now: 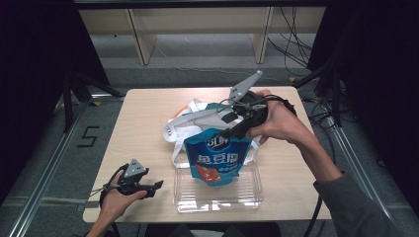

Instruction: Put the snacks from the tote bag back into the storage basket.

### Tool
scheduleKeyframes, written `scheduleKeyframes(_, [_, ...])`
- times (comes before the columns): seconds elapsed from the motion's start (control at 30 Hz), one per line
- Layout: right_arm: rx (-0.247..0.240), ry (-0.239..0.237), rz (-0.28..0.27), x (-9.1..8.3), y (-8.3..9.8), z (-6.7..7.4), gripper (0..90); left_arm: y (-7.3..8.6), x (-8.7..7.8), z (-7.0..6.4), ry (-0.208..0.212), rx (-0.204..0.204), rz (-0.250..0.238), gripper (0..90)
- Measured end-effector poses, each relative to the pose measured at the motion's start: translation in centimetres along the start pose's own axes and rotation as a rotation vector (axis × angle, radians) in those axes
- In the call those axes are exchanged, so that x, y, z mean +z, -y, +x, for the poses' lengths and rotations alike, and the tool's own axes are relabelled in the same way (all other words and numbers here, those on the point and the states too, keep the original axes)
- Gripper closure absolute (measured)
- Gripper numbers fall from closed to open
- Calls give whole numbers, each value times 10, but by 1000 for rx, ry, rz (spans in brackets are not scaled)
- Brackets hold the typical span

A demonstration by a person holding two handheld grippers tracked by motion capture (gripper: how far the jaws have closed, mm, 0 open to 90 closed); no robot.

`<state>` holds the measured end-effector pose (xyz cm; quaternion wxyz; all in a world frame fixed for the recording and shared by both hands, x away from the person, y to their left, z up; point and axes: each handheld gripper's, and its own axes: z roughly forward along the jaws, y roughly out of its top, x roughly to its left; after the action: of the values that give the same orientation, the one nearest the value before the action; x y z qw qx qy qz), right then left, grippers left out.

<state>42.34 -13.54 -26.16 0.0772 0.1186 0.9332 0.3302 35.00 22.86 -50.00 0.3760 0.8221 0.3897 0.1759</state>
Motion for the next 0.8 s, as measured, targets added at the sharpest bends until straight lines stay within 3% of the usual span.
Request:
scheduleKeyframes(0.07, [17,24,-12,-4,6,0,407,0,1,-1,-1,-21,-16,252])
scheduleKeyframes(0.23, [38,40,-55,-11,23,-1,391,-1,1,-1,-1,-21,-7,252])
scheduleKeyframes(0.4, [61,71,-50,-12,38,0,380,0,1,-1,-3,-20,-16,252])
scheduleKeyframes(0.5, [71,62,-54,-15,45,1,374,0,0,-1,-3,-22,-10,252])
scheduleKeyframes(0.57, [76,65,-64,-16,51,3,368,0,1,-2,-3,-43,-13,252])
scheduleKeyframes(0.67, [86,76,-59,-19,60,4,365,0,0,-1,-3,-20,-8,252])
scheduleKeyframes(0.8, [107,105,-68,-23,76,7,355,0,0,-1,-3,-28,-19,252])
